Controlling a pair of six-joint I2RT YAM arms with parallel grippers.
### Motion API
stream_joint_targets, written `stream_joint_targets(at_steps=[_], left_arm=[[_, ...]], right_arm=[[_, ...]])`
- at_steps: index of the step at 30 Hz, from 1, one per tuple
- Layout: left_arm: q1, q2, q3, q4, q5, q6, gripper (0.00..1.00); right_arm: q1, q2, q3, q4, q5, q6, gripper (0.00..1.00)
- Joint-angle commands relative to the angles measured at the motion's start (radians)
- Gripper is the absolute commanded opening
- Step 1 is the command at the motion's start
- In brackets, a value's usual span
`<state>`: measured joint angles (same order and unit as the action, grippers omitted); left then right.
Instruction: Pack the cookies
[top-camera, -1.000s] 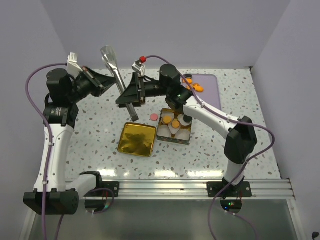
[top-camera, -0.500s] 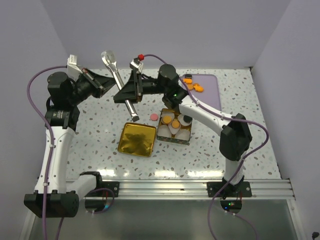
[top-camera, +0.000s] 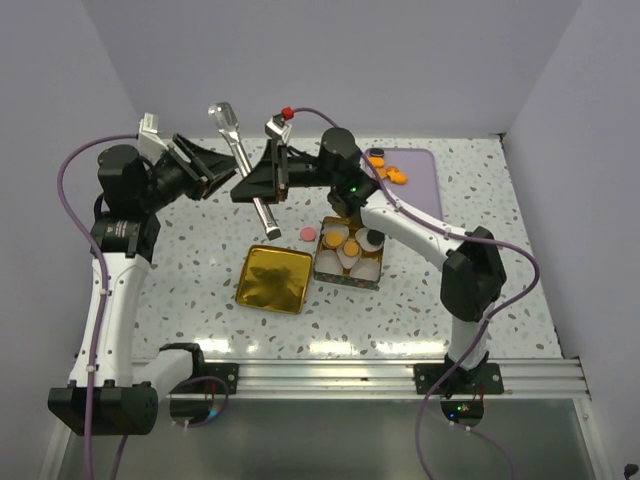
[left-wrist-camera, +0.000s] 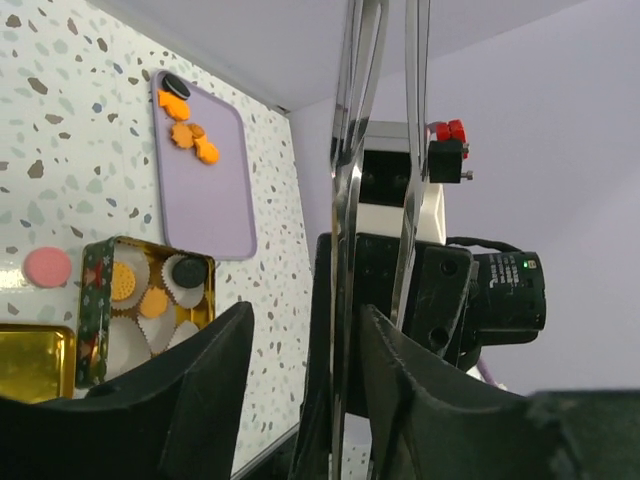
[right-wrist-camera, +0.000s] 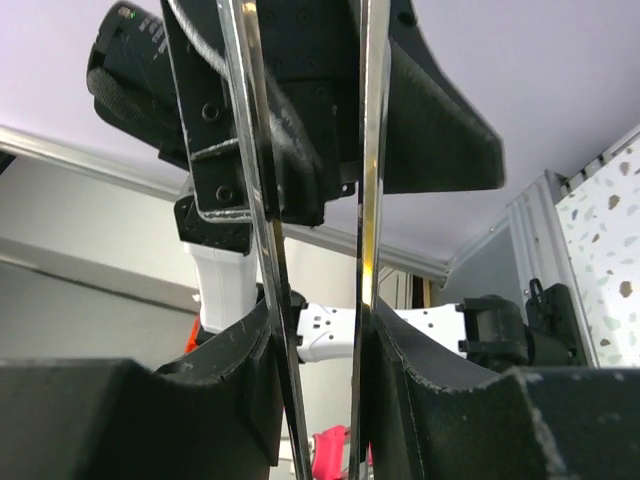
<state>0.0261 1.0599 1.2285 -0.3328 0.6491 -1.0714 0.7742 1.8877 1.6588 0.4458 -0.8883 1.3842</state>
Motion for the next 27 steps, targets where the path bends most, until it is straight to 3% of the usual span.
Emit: stream_joint_targets(at_steps=[1,8,10,14,18,20,27], left_arm=[[0.0,-0.026,0.005,-0.034,0.008,0.044,0.54],[0.001,-0.02,0.042,-0.121,-0.026,0.102,0.64],[0.001,-0.014,0.068,-0.175,-0.052,0.136,0.66],[0.001,-0.017,0.083,-0.259,-0.104,0.197,0.68],[0.001,-0.032,0.049,-0.302,-0.138,0.241,0.68],[0.001,-0.035,0.02,-0.299,-0.141,0.245,0.68],[0.001,0.018,0.005,-0.27,-0.121,0.284,0.68]], right_arm=[[-0.045,-0.058,-0.007,-0.041,0.023,-0.036,0.35],[-0.157,-0.122,-0.03,-0.223,0.006,-0.163,0.32],[-0.232,-0.15,-0.034,-0.401,0.012,-0.244,0.32],[-0.374,-0.203,0.001,-0.815,0.077,-0.592,0.32],[-0.501,-0.197,0.077,-1.303,0.312,-0.845,0.32],[-0.533,-0.168,0.097,-1.404,0.474,-0.899,0.33],[-0.601,-0.032,0.133,-1.585,0.647,-0.958,0.38]])
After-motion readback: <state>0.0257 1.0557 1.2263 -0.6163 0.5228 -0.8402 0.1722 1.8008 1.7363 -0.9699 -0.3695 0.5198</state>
